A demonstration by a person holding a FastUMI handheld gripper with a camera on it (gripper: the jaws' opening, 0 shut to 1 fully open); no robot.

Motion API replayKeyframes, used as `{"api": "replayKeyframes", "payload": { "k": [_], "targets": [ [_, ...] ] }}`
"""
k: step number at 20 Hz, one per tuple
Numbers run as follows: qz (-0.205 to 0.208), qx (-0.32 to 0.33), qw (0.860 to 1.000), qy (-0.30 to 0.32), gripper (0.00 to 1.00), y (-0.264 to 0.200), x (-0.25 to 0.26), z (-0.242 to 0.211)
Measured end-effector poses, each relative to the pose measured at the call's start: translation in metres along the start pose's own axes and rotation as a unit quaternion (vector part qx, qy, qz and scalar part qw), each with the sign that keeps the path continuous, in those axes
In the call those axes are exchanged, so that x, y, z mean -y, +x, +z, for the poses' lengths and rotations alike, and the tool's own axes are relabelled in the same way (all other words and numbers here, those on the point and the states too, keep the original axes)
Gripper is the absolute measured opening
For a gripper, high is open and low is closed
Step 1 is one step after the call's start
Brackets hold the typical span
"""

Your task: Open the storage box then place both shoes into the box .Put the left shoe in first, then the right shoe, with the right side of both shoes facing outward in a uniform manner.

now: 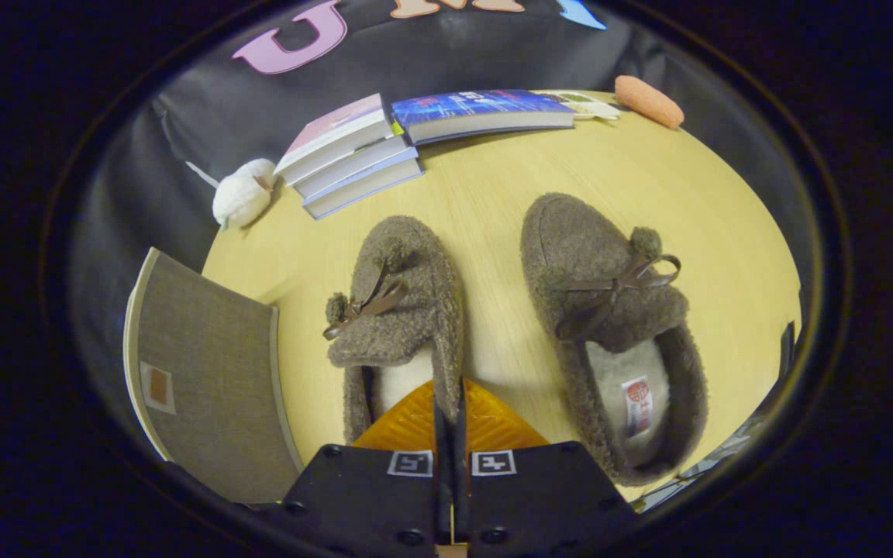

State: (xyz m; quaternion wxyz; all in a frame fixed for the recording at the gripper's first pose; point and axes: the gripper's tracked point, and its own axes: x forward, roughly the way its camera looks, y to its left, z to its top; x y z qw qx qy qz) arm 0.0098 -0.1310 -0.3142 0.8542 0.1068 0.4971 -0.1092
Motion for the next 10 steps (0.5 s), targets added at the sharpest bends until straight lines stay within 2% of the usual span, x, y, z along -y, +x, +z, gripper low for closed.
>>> {"api": "replayKeyframes", "payload": {
  "k": [5,7,10],
  "targets": [
    [0.019,0.009,0.996,0.082,0.03,-0.015,-0.009,0.012],
    [0.041,0.015,0.993,0.107,0.03,-0.027,-0.021,0.021],
    [0.064,0.034,0.991,0.114,0.03,-0.054,-0.044,0.039]
  ]
}}
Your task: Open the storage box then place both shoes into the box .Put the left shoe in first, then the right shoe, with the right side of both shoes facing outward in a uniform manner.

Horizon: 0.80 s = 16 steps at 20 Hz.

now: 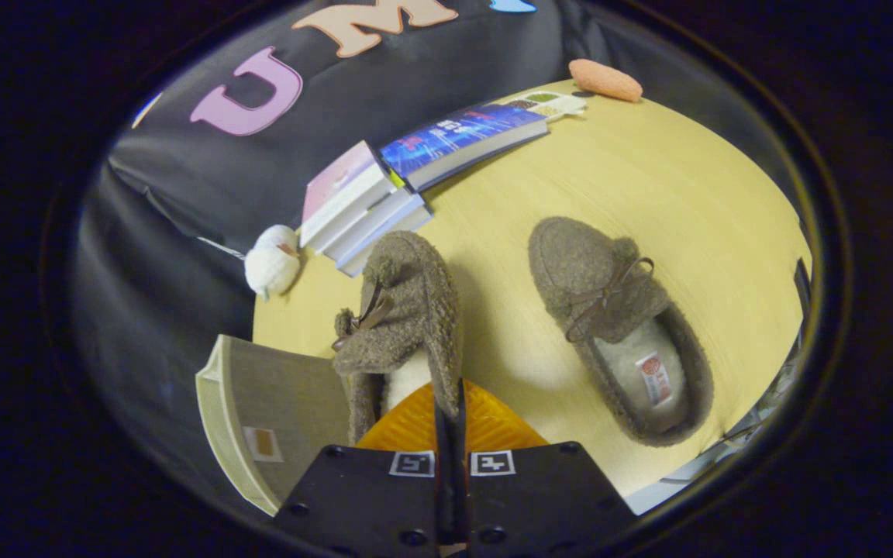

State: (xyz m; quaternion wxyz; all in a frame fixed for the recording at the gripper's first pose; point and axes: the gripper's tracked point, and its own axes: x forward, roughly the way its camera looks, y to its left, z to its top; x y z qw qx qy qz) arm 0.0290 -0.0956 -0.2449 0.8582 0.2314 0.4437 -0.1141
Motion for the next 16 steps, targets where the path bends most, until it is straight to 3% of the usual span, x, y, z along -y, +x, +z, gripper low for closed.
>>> {"api": "replayKeyframes", "payload": {
  "k": [9,16],
  "targets": [
    [0.118,0.05,0.991,-0.041,0.03,-0.074,-0.145,0.032],
    [0.184,-0.013,0.979,-0.087,0.03,-0.078,-0.234,-0.035]
  ]
}}
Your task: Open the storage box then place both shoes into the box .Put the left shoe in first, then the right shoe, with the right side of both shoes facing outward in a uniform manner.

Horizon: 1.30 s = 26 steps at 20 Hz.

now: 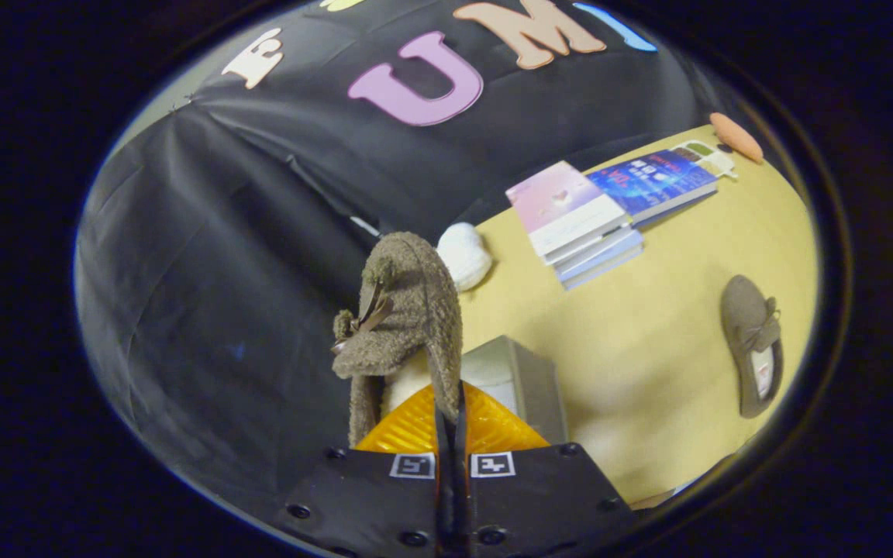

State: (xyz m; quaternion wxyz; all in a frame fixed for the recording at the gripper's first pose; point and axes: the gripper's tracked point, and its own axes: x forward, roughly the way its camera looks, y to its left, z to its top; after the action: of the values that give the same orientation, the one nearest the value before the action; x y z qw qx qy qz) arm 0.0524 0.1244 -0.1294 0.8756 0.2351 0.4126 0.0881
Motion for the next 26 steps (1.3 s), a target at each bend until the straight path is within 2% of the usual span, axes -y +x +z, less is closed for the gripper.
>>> {"api": "replayKeyframes", "payload": {
  "k": [6,13,19,26],
  "targets": [
    [0.004,-0.065,0.997,-0.027,0.03,0.026,-0.022,-0.062],
    [-0.039,-0.115,0.992,-0.026,0.04,0.04,-0.008,-0.113],
    [-0.071,-0.147,0.987,0.001,0.04,0.056,0.009,-0.14],
    [-0.09,-0.16,0.983,-0.012,0.04,0.073,0.015,-0.157]
  ]
}}
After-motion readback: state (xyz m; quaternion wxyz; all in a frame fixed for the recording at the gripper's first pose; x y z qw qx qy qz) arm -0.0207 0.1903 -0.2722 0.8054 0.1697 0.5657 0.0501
